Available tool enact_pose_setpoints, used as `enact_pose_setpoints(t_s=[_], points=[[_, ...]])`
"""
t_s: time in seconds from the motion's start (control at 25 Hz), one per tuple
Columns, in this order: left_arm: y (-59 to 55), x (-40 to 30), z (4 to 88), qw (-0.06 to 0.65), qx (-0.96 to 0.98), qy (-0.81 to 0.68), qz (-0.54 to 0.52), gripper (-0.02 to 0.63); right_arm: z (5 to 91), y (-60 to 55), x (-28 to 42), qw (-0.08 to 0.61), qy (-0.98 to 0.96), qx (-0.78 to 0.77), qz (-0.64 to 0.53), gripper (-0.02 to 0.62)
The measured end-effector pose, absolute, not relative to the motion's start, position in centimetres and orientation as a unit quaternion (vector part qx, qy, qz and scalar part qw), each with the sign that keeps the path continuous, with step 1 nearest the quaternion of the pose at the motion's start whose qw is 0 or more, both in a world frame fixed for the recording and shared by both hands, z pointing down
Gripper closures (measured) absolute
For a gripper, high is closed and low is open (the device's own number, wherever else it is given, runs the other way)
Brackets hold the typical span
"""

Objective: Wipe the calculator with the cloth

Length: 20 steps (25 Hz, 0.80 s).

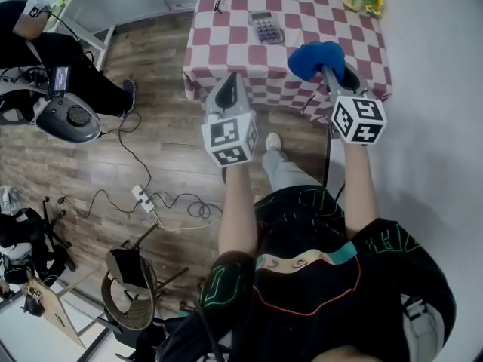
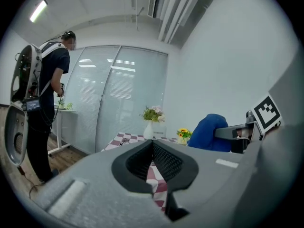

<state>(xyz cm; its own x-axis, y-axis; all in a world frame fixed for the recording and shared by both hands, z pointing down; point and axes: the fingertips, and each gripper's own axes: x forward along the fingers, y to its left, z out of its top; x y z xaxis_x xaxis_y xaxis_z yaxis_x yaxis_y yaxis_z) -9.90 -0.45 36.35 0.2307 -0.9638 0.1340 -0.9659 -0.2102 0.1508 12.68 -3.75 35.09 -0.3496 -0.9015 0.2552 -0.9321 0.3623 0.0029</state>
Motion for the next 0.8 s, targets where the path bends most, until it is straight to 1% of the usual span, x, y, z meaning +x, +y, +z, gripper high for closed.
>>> enact_pose_setpoints(t_s=[0.48,0.68,0.8], points=[[-13.6,-5.4,38.1,0.088,0.795,-0.594,0.083,0.595,39.5,-15.4,15.8,0.087,-0.803,0.574,0.137,0.498],[-18.6,-4.4,38.4,0.094,0.795,-0.592,0.090,0.595,39.9,-21.0,15.8,0.082,-0.809,0.565,0.139,0.499],[-20.3,-4.5,38.5,0.083,0.792,-0.597,0.095,0.595,40.0,-23.3,15.3,0.082,-0.816,0.555,0.136,0.498]])
